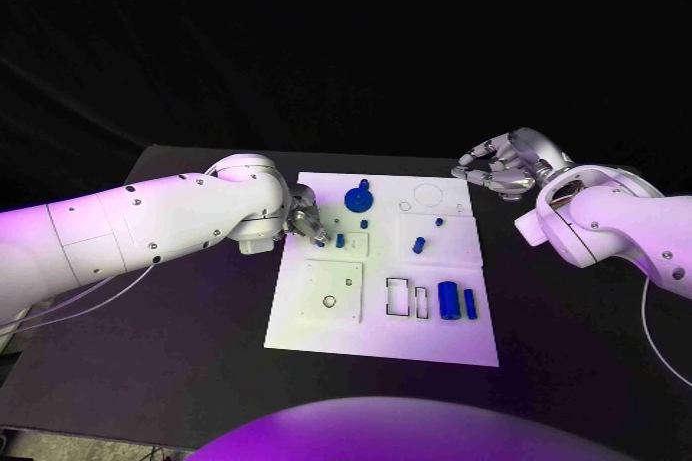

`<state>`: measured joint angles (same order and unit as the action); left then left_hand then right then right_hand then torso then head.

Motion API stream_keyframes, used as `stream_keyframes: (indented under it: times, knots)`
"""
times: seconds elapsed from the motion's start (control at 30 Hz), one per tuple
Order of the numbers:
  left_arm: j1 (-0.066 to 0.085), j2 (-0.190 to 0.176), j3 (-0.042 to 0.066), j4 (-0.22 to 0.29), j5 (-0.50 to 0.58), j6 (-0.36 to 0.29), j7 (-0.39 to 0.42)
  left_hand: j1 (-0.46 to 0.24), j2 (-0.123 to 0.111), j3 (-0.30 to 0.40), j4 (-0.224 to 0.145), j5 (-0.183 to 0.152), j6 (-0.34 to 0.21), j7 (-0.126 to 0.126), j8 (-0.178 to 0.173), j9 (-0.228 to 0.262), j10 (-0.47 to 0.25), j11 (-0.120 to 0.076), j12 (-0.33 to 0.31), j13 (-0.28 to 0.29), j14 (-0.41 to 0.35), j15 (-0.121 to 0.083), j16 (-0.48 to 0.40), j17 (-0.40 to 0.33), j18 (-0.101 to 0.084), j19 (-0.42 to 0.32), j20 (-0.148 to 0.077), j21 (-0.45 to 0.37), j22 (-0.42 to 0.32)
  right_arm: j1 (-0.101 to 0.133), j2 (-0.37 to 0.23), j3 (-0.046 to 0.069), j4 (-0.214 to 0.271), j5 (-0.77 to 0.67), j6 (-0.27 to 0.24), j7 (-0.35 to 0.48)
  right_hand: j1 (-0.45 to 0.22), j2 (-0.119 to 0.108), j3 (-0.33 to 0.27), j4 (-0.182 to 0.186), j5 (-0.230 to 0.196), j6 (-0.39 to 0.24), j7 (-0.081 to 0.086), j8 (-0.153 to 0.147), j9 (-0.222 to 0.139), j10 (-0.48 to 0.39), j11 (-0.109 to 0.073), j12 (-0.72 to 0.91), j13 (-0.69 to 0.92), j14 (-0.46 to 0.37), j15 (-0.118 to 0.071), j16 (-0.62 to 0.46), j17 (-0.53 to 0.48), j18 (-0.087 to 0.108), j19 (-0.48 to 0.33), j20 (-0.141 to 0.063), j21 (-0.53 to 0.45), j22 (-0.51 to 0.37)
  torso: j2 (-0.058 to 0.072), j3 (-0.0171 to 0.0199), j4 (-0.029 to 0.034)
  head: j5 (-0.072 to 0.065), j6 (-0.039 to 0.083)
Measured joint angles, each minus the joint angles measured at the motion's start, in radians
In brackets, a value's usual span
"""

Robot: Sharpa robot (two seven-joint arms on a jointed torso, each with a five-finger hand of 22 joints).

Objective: Assemble the parts on the task board

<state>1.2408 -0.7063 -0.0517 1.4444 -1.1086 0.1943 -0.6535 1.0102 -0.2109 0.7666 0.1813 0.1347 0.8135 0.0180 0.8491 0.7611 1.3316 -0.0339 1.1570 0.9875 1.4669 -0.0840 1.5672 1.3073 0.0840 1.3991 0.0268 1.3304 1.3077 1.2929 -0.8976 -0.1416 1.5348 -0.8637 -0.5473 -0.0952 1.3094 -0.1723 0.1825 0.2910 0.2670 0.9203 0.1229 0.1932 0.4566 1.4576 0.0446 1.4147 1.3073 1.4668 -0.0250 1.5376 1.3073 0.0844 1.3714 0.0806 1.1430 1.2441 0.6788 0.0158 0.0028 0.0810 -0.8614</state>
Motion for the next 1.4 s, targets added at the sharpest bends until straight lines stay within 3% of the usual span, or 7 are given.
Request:
stream_keyframes:
  times: [0.17,0.9,1.0,1.2,1.27,1.3,1.4]
  knots:
    - [0.0,0.002,0.0,-0.008,0.006,0.003,-0.001,-0.016,-0.008,-0.03,0.03,-0.03,0.001,0.005,-0.002,-0.005,0.0,0.0,0.004,0.001,0.0,0.0,0.0,0.0,0.0,0.0,0.0,0.0,0.0,0.0,0.0,0.0,0.0,0.0,0.0,0.0,0.0,0.0,0.0,0.0,0.0,0.0,0.0,0.0,0.0,0.0,0.0,0.0,0.0,0.0,0.0,0.0,0.0,0.0,0.0,0.0,0.0,0.0,0.0,-0.0001,0.0001,-0.001,0.001]
    - [0.0,0.008,0.001,-0.032,0.019,0.001,0.002,-0.022,-0.007,-0.072,0.057,-0.03,0.005,0.009,-0.002,-0.008,0.0,0.0,0.016,0.012,0.0,0.0,0.0,0.0,0.0,0.004,-0.004,-0.004,0.0,0.0,-0.001,0.0,0.0,0.001,0.0,0.0,-0.004,-0.004,0.0,0.0,0.0,0.0,0.0,0.0,0.001,0.0,0.0,0.0,0.001,0.0,0.0,0.0,0.0,0.0,0.0,0.0,0.0,-0.002,0.001,-0.0004,-0.0012,-0.002,0.005]
    - [0.0,0.008,0.001,-0.034,0.021,-0.004,0.004,-0.022,-0.007,-0.126,0.089,-0.052,0.005,0.009,-0.002,-0.01,0.0,0.0,0.016,0.015,-0.004,-0.003,0.0,0.0,0.0,0.004,-0.004,-0.004,0.0,0.0,-0.002,0.0,0.0,0.001,0.0,0.0,-0.004,-0.004,0.0,0.0,0.0,0.0,0.0,0.0,0.001,0.0,0.0,0.0,0.001,0.0,0.0,0.0,0.0,0.0,0.0,0.0,0.0,-0.002,0.001,-0.0005,-0.0012,-0.003,0.005]
    - [0.0,0.009,0.001,-0.038,0.031,-0.026,0.014,-0.026,-0.002,-0.202,0.109,-0.007,0.005,0.009,-0.002,-0.012,0.0,0.0,0.019,0.016,-0.004,-0.003,0.0,0.0,0.0,0.004,-0.004,-0.005,0.0,0.0,-0.003,0.0,0.0,0.001,0.0,0.0,-0.004,-0.004,0.0,0.0,0.0,0.0,0.0,0.0,0.001,0.0,0.0,0.0,0.001,0.0,0.0,0.0,0.0,0.0,0.0,0.0,-0.004,-0.002,0.001,-0.0006,-0.0012,-0.004,0.004]
    - [0.0,0.008,0.001,-0.038,0.035,-0.034,0.017,-0.026,-0.002,-0.221,0.109,0.023,0.005,0.009,-0.002,-0.013,0.0,0.0,0.019,0.016,-0.004,-0.003,0.0,0.0,0.0,0.004,-0.004,-0.007,0.0,0.0,-0.003,0.0,0.0,0.001,0.0,0.0,-0.009,0.001,0.0,0.0,0.0,0.0,0.0,0.0,0.001,0.0,0.0,0.0,0.001,0.0,0.0,0.0,0.0,0.0,0.0,0.0,-0.005,-0.002,0.001,-0.0006,-0.0008,-0.005,0.004]
    - [0.0,0.008,0.001,-0.038,0.037,-0.037,0.019,-0.026,-0.002,-0.234,0.108,0.05,0.005,0.009,-0.002,-0.013,0.0,0.0,0.019,0.016,-0.004,-0.003,0.0,0.0,0.0,0.004,-0.004,-0.007,0.0,0.0,-0.003,0.0,0.0,0.001,0.0,0.0,-0.009,0.001,0.0,0.0,0.0,0.0,0.0,0.0,0.001,0.0,0.0,0.0,0.001,0.0,0.0,0.0,0.0,0.0,0.0,0.0,-0.005,-0.002,0.001,-0.0006,-0.0006,-0.005,0.003]
    - [0.0,0.007,0.002,-0.038,0.042,-0.045,0.023,-0.024,0.0,-0.279,0.108,0.181,0.005,0.009,-0.002,-0.013,0.0,0.0,0.019,0.016,-0.001,-0.006,0.0,0.0,0.0,0.004,-0.004,-0.007,0.0,0.0,-0.003,0.0,0.0,0.001,0.0,0.0,-0.011,0.003,0.0,0.0,0.0,0.0,0.0,0.0,0.002,0.0,0.0,0.0,0.001,0.0,0.0,0.0,0.0,0.0,0.0,0.0,-0.005,-0.002,0.001,-0.0006,-0.0001,-0.005,0.002]
